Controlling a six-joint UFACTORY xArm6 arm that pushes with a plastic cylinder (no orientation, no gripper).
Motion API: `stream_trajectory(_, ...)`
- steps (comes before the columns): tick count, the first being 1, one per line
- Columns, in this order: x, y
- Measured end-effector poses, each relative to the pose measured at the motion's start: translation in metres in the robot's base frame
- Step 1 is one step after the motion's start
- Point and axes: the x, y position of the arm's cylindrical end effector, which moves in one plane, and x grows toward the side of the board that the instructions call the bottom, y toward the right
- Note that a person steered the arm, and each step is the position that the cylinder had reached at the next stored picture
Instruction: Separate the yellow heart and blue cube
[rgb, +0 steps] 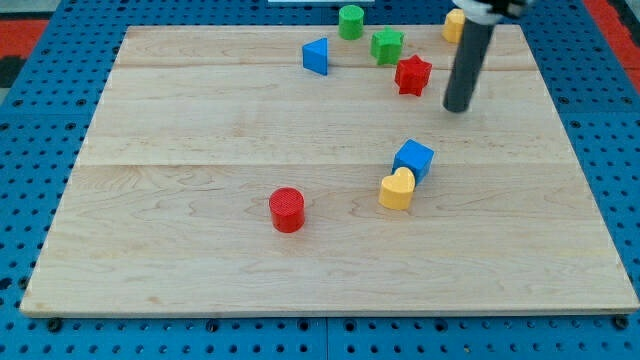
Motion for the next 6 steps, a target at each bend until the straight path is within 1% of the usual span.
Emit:
stream_trajectory(1,0.076,0.043)
stream_trajectory(2,0.164,-0.003)
stream_trajectory(3,0.140,-0.109)
stream_trajectory(4,0.093,-0.137)
stream_trajectory(5,0.137,-0.142)
stream_trajectory(6,0.171,-0.097)
